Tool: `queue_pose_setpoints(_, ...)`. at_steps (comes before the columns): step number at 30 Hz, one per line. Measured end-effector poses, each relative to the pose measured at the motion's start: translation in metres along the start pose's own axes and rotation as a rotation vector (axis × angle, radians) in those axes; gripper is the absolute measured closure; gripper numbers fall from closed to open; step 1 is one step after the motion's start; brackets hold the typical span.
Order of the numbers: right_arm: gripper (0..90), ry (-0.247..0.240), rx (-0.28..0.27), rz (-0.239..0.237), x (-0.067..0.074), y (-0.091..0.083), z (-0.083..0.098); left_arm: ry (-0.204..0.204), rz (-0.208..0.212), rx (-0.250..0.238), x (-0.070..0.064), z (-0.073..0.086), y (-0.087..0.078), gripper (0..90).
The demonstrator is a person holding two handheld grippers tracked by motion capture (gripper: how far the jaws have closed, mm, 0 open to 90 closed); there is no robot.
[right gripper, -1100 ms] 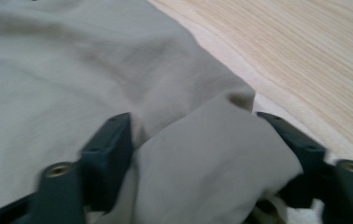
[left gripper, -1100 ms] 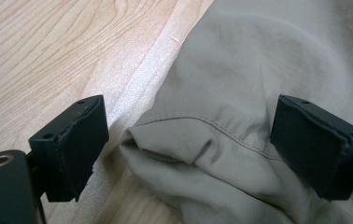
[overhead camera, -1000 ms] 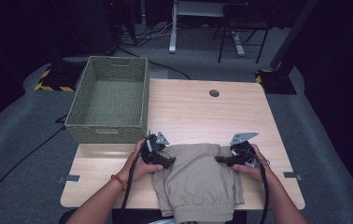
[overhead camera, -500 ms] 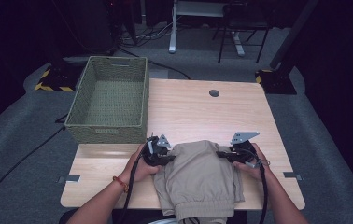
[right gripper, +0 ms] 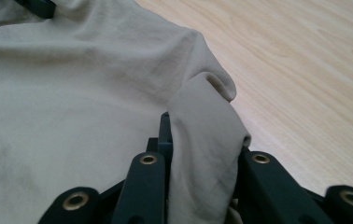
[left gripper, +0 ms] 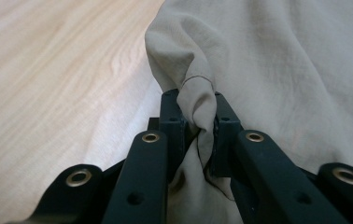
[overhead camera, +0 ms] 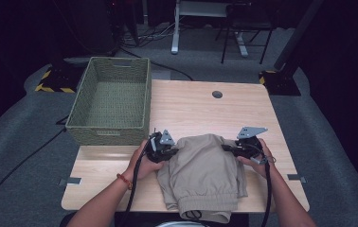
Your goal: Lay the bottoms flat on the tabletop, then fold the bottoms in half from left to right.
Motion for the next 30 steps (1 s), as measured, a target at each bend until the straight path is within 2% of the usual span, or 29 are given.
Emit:
queue_pose_setpoints(2,77.0,0.002,-0.001,0.010,-0.004,-0.001,-0.002,-0.005,-0.004,-0.007,0.001,-0.004,0.000,79.9)
queue_pose_setpoints(7,76.8,-0.010,0.004,0.033,-0.011,-0.004,-0.008,0.015,-0.030,-0.010,0.003,-0.008,0.001,79.9)
queue_pose_setpoints(10,76.8,-0.017,-0.002,0.047,-0.015,-0.006,-0.011,-0.005,-0.029,-0.030,0.007,-0.014,-0.002,79.9)
queue_pose_setpoints(13,77.0,-0.014,-0.023,0.056,-0.020,-0.012,-0.017,-0.001,-0.036,-0.034,0.008,-0.019,-0.005,80.0)
queue_pose_setpoints(18,77.0,-0.019,-0.069,0.100,-0.027,-0.024,-0.027,0.031,-0.089,-0.053,0.007,-0.033,-0.014,80.1)
queue_pose_setpoints(20,77.0,-0.016,-0.088,0.108,-0.029,-0.028,-0.029,0.032,-0.095,-0.061,0.007,-0.037,-0.018,80.1)
queue_pose_setpoints(25,76.9,-0.010,-0.117,0.101,-0.032,-0.036,-0.033,0.038,-0.106,-0.080,0.009,-0.044,-0.023,79.8)
queue_pose_setpoints(30,76.9,-0.007,-0.097,0.105,-0.036,-0.033,-0.027,0.052,-0.113,-0.065,0.008,-0.048,-0.018,79.8)
Point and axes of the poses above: each handheld gripper's, and its own axes: y roughly forward along the jaws, z roughly out of its underside, x roughly to its left, the point moved 10 cm from there along y, roughly forward along the jaws, and after that the axes turned 12 degrees about x, right-handed, at the moved point
